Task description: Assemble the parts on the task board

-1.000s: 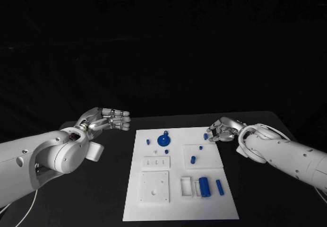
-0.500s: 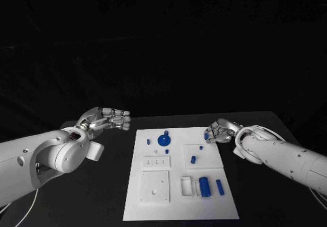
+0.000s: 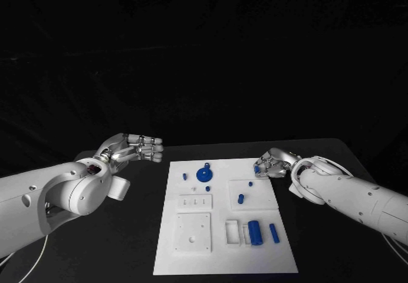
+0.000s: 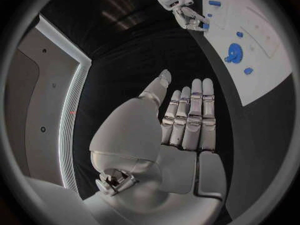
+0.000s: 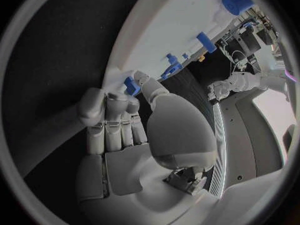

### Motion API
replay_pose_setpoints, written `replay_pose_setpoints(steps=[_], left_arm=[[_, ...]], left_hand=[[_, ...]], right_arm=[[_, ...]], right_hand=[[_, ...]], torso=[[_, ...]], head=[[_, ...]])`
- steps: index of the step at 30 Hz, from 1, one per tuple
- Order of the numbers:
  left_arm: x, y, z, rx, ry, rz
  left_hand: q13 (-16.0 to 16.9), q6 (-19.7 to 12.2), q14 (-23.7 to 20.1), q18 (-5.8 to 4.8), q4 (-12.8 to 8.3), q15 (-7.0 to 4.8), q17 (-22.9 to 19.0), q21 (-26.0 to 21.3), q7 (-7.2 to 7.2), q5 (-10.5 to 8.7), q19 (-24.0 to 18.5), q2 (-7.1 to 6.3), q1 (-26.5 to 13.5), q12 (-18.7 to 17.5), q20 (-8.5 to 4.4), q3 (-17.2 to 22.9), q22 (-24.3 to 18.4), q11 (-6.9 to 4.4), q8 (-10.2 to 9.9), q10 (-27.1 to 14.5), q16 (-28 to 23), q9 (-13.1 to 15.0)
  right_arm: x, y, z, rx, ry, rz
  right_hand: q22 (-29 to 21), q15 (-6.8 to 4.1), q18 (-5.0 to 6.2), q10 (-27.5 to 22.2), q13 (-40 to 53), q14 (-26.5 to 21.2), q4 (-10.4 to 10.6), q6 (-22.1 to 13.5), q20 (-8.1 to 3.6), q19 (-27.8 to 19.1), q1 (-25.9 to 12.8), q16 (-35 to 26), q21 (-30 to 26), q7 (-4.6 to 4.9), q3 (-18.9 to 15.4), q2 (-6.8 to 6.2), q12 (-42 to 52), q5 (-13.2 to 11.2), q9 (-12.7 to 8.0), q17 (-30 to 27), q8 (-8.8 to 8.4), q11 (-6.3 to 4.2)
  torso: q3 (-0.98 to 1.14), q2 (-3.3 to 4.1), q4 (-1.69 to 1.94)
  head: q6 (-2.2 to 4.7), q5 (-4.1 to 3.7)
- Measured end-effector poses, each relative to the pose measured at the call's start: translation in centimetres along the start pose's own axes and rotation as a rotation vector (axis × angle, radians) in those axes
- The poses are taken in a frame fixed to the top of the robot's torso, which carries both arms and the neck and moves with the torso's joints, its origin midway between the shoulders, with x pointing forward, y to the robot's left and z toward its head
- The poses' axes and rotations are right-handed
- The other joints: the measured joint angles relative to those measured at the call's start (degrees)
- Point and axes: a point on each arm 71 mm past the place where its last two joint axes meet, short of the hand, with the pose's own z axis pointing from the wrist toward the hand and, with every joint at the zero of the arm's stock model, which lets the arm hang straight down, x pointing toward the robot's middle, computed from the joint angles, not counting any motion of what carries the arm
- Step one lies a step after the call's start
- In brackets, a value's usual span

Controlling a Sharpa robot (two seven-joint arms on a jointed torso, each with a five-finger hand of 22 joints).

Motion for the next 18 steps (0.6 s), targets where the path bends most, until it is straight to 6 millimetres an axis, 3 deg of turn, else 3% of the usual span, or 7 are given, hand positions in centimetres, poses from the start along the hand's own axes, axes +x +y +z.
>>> replay_pose_setpoints(steps=[4,12,18], left_arm=[[0.01,0.0,0.0,0.0,0.0,0.0],[0.0,0.0,0.0,0.0,0.0,0.001],[-0.01,0.0,0.0,0.0,0.0,0.001]], left_hand=[[0.0,0.0,0.0,0.0,0.0,0.0,0.0,0.0,0.0,0.0,0.0,0.0,0.0,0.0,0.0,0.0,0.0,0.0,0.0,0.0,0.0,0.0],[0.0,0.0,0.0,0.0,0.0,0.0,0.0,0.0,0.0,0.0,0.0,0.0,0.0,0.0,0.0,0.0,-0.01,0.0,0.0,0.0,0.0,0.0],[0.0,0.0,0.0,0.0,0.0,0.0,0.0,0.0,0.0,0.0,0.0,0.0,0.0,0.0,0.0,0.0,-0.01,0.0,0.0,0.0,0.0,0.0]], right_arm=[[0.01,0.01,0.01,0.0,-0.001,0.0],[-0.03,-0.09,0.01,0.003,-0.005,-0.001],[-0.1,0.0,0.02,0.0,-0.018,-0.001]], right_hand=[[0.01,-0.12,0.0,0.21,0.18,0.12,0.04,1.76,0.0,0.0,-0.21,0.07,0.0,-0.7,2.18,0.21,0.22,-2.42,0.01,0.11,0.0,-0.21],[0.0,-0.23,0.0,0.41,0.3,0.24,-0.16,2.82,-0.22,0.22,-0.21,0.07,0.34,-0.84,3.82,0.21,0.23,-3.63,0.05,0.37,-0.01,-0.41],[0.0,-0.52,0.0,0.83,0.63,0.3,0.1,5.08,-0.43,0.01,-0.38,0.07,0.67,-1.44,4.86,1.15,0.6,-5.35,0.06,0.54,-0.46,-0.83]], torso=[[0.01,-0.02,-0.02],[0.03,-0.03,-0.04],[0.04,-0.03,-0.03]], head=[[0.02,0.04],[0.03,0.07],[0.03,0.01]])
